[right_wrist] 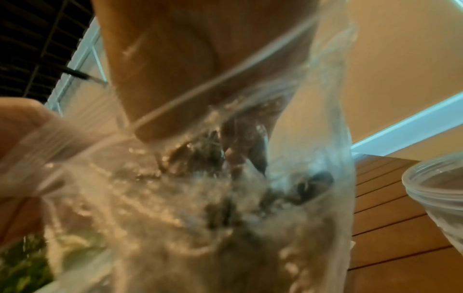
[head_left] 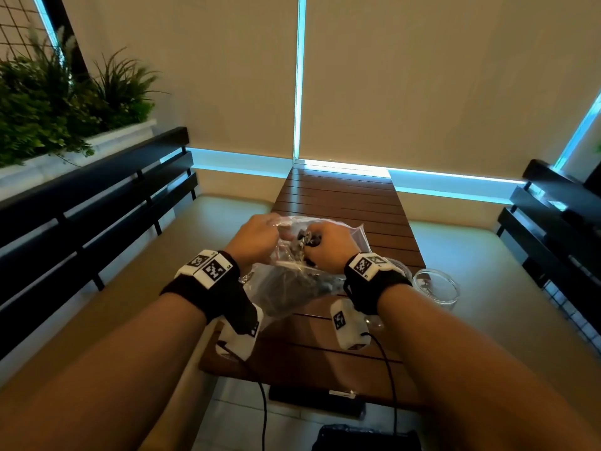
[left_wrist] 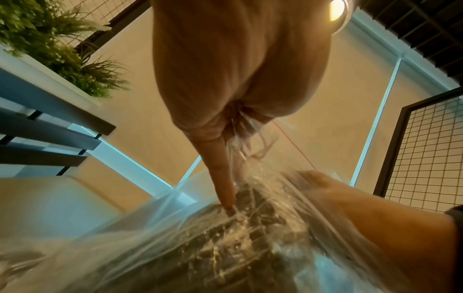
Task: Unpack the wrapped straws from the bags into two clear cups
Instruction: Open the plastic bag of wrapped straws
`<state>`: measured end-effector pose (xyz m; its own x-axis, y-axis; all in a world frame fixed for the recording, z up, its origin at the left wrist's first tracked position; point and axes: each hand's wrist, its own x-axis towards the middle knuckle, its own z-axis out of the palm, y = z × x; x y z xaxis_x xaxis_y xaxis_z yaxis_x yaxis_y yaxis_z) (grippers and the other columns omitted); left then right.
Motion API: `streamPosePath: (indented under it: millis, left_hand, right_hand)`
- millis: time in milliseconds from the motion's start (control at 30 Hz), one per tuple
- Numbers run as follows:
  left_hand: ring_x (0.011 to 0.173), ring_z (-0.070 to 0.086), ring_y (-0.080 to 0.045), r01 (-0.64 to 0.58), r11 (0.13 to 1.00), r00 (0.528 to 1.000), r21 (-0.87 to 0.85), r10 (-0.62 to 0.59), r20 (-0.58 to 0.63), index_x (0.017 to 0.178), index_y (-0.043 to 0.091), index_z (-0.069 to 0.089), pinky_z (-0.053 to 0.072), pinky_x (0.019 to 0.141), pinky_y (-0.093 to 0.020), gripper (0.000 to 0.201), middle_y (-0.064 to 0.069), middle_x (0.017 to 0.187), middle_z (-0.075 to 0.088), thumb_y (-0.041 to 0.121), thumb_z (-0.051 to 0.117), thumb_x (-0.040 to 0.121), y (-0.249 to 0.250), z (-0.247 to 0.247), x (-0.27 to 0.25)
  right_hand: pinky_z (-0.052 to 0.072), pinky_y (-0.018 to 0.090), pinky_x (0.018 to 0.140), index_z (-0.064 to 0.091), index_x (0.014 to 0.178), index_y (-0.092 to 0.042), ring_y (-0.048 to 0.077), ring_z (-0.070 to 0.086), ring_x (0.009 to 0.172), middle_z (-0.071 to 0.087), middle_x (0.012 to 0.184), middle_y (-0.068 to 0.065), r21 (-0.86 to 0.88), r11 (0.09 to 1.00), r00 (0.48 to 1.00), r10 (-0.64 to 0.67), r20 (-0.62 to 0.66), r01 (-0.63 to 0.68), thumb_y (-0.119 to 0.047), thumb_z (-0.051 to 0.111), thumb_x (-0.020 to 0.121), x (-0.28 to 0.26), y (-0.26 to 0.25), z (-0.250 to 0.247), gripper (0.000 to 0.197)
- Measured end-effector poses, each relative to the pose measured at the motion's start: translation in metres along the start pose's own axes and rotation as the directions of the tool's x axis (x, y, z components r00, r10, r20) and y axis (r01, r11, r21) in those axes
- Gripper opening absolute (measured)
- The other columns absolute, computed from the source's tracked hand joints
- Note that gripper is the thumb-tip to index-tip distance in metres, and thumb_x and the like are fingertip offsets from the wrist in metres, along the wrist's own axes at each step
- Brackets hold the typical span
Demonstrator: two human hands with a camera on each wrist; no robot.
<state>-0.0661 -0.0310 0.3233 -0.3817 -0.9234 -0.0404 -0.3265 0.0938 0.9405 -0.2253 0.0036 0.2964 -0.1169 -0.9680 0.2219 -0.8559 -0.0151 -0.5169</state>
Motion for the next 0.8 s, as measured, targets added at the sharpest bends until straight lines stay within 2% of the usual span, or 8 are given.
streamPosePath:
  millis: [100, 167, 233, 333, 433, 633, 700, 800]
  left_hand:
    - [0.085, 0.067, -0.031, -0.035, 0.999, 0.998, -0.022, 0.034, -0.059, 0.089, 0.015, 0.071, 0.058, 0.073, -0.044, 0.023, -0.011, 0.096, 0.073, 0.002, 0.052, 0.083, 0.022, 0.002, -0.005]
    - [0.093, 0.068, -0.037, -0.056, 0.998, 0.995, -0.027, 0.054, -0.081, 0.093, 0.012, 0.070, 0.056, 0.082, -0.060, 0.025, -0.012, 0.096, 0.073, 0.000, 0.050, 0.083, 0.036, 0.004, -0.011]
    - [0.098, 0.066, -0.039, -0.064, 0.997, 0.993, -0.032, 0.061, -0.097, 0.099, 0.006, 0.067, 0.053, 0.084, -0.063, 0.025, -0.015, 0.099, 0.071, -0.002, 0.048, 0.085, 0.048, 0.007, -0.019]
    - [0.097, 0.066, -0.041, -0.075, 0.995, 0.991, -0.062, 0.067, -0.119, 0.102, 0.001, 0.065, 0.056, 0.083, -0.059, 0.025, -0.019, 0.102, 0.068, -0.005, 0.050, 0.083, 0.057, 0.012, -0.027]
    - [0.088, 0.065, -0.033, -0.081, 0.997, 0.991, -0.014, 0.079, -0.105, 0.096, 0.004, 0.067, 0.057, 0.078, -0.046, 0.020, -0.014, 0.092, 0.066, -0.006, 0.053, 0.085, 0.058, 0.016, -0.032]
    - [0.083, 0.066, -0.026, -0.050, 0.994, 0.996, -0.100, 0.042, -0.081, 0.107, 0.004, 0.067, 0.056, 0.063, -0.034, 0.034, -0.013, 0.094, 0.069, -0.008, 0.040, 0.090, 0.052, 0.020, -0.021]
    - [0.086, 0.067, -0.026, -0.046, 0.992, 0.998, -0.116, 0.042, -0.041, 0.107, 0.005, 0.067, 0.058, 0.064, -0.033, 0.032, -0.014, 0.097, 0.070, -0.005, 0.039, 0.094, 0.055, 0.022, -0.015]
    - [0.094, 0.067, -0.035, -0.040, 0.996, 0.999, -0.075, 0.040, -0.004, 0.107, 0.002, 0.067, 0.057, 0.079, -0.048, 0.028, -0.021, 0.104, 0.070, -0.003, 0.044, 0.092, 0.062, 0.022, 0.002]
  right_hand:
    - [0.045, 0.023, 0.080, 0.066, 0.109, -0.017, 0.013, 0.059, 0.087, 0.065, 0.096, -0.003, 0.188, 0.982, 1.000, 0.001, -0.016, 0.002, -0.014, 0.073, 0.077, -0.003, -0.004, -0.018, 0.033]
    - [0.050, 0.030, 0.091, 0.059, 0.122, -0.021, 0.012, 0.061, 0.095, 0.064, 0.102, -0.007, 0.305, 0.952, 1.000, -0.006, 0.024, -0.002, -0.014, 0.077, 0.072, -0.005, -0.002, -0.026, 0.054]
    - [0.053, 0.038, 0.093, 0.055, 0.120, -0.034, 0.014, 0.064, 0.098, 0.066, 0.106, -0.009, 0.343, 0.939, 0.999, -0.027, -0.029, 0.035, -0.026, 0.078, 0.066, -0.008, 0.001, -0.032, 0.060]
    - [0.052, 0.032, 0.090, 0.058, 0.111, -0.039, 0.009, 0.064, 0.094, 0.063, 0.113, -0.017, 0.265, 0.958, 0.988, -0.081, -0.129, 0.113, -0.042, 0.076, 0.068, -0.013, 0.001, -0.039, 0.046]
    - [0.055, 0.038, 0.086, 0.063, 0.103, -0.036, 0.007, 0.065, 0.089, 0.067, 0.102, -0.016, 0.308, 0.943, 0.989, -0.098, -0.110, 0.127, -0.049, 0.074, 0.069, -0.016, 0.001, -0.037, 0.038]
    - [0.054, 0.027, 0.082, 0.062, 0.110, -0.019, 0.012, 0.063, 0.087, 0.067, 0.099, -0.003, 0.278, 0.940, 0.980, -0.183, -0.083, 0.199, -0.027, 0.072, 0.081, -0.014, 0.000, -0.043, 0.032]
    - [0.053, 0.034, 0.084, 0.063, 0.102, -0.020, 0.014, 0.062, 0.087, 0.067, 0.095, -0.004, 0.208, 0.954, 0.971, -0.190, -0.144, 0.217, -0.031, 0.069, 0.081, -0.007, 0.005, -0.038, 0.025]
    - [0.047, 0.028, 0.076, 0.060, 0.087, -0.019, 0.011, 0.056, 0.079, 0.063, 0.086, -0.006, 0.157, 0.958, 0.934, -0.186, -0.306, 0.242, -0.038, 0.063, 0.085, 0.007, 0.011, -0.035, 0.019]
